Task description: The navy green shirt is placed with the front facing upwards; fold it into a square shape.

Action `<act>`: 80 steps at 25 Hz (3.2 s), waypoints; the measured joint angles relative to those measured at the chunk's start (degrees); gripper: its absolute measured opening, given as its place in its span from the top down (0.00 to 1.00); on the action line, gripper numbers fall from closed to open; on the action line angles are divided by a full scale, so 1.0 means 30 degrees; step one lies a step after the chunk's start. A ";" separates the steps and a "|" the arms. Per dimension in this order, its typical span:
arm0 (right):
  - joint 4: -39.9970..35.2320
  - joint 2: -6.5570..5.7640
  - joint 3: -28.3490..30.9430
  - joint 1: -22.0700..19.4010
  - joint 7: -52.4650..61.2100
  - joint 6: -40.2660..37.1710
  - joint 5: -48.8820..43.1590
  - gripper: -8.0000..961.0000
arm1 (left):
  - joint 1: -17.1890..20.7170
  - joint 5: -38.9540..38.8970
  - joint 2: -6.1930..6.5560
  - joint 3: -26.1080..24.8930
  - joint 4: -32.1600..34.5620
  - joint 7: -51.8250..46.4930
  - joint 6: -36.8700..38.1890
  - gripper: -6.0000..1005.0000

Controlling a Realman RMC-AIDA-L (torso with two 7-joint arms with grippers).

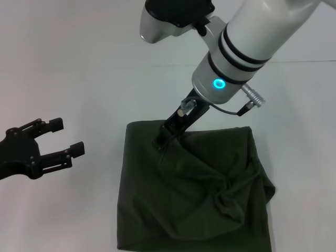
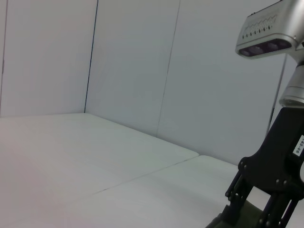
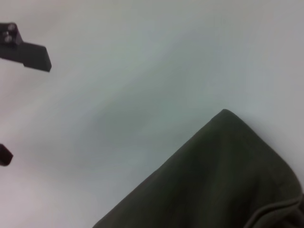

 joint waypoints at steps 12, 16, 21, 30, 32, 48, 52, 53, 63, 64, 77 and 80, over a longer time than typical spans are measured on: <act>0.2440 -0.0015 -0.1023 0.0710 0.0127 0.1066 0.0433 0.32 | -0.0215 -0.0007 -0.0041 0.0080 -0.0374 0.0087 -0.0072 0.12; 0.2475 -0.0037 -0.1199 0.0600 0.0060 0.1102 0.0432 0.32 | -0.0281 0.0009 -0.0041 0.0110 -0.0399 0.0092 -0.0078 0.12; 0.2320 -0.0066 -0.1505 0.0337 -0.0091 0.1010 0.0430 0.32 | -0.0319 0.0021 -0.0042 0.0094 -0.0402 0.0111 -0.0077 0.12; 0.0774 -0.0169 -0.1581 -0.0663 0.0111 0.0072 0.0325 0.54 | -0.0351 0.0024 -0.0136 0.0068 -0.0402 0.0129 0.0006 0.12; -0.0357 -0.0194 -0.1332 -0.1294 0.0275 -0.0491 0.0304 0.65 | -0.0347 -0.0004 -0.0154 0.0022 -0.0402 0.0094 0.0109 0.12; -0.2697 -0.0450 0.4298 -0.4527 -0.0323 -0.1675 -0.2467 0.90 | -0.0429 -0.0529 -0.0226 0.0043 -0.0401 0.0054 0.0250 0.12; -0.2263 -0.0454 0.4817 -0.4851 -0.0351 -0.1208 -0.3228 0.87 | -0.0456 -0.0535 -0.0268 0.0082 -0.0401 0.0083 0.0250 0.12; -0.2102 -0.0456 0.4884 -0.4902 -0.0359 -0.1112 -0.3368 0.86 | -0.0469 -0.0535 -0.0271 0.0084 -0.0401 0.0084 0.0249 0.12; -0.1169 -0.0691 0.6288 -0.4933 -0.0604 -0.0608 -0.3511 0.79 | -0.0578 -0.0541 -0.0329 0.0122 -0.0401 0.0098 0.0304 0.12; -0.1254 -0.0720 0.6599 -0.4927 -0.0675 -0.0657 -0.3470 0.78 | -0.0585 -0.0548 -0.0335 0.0124 -0.0401 0.0098 0.0341 0.12; -0.2193 -0.1208 1.0547 -0.4922 -0.2724 -0.3965 0.0995 0.37 | -0.0544 -0.0711 -0.0333 -0.0003 -0.0400 0.0108 0.0450 0.12; -0.1595 -0.1214 1.0208 -0.4762 -0.2561 -0.5166 0.1645 0.27 | -0.0549 -0.0712 -0.0320 0.0018 -0.0401 0.0067 0.0452 0.12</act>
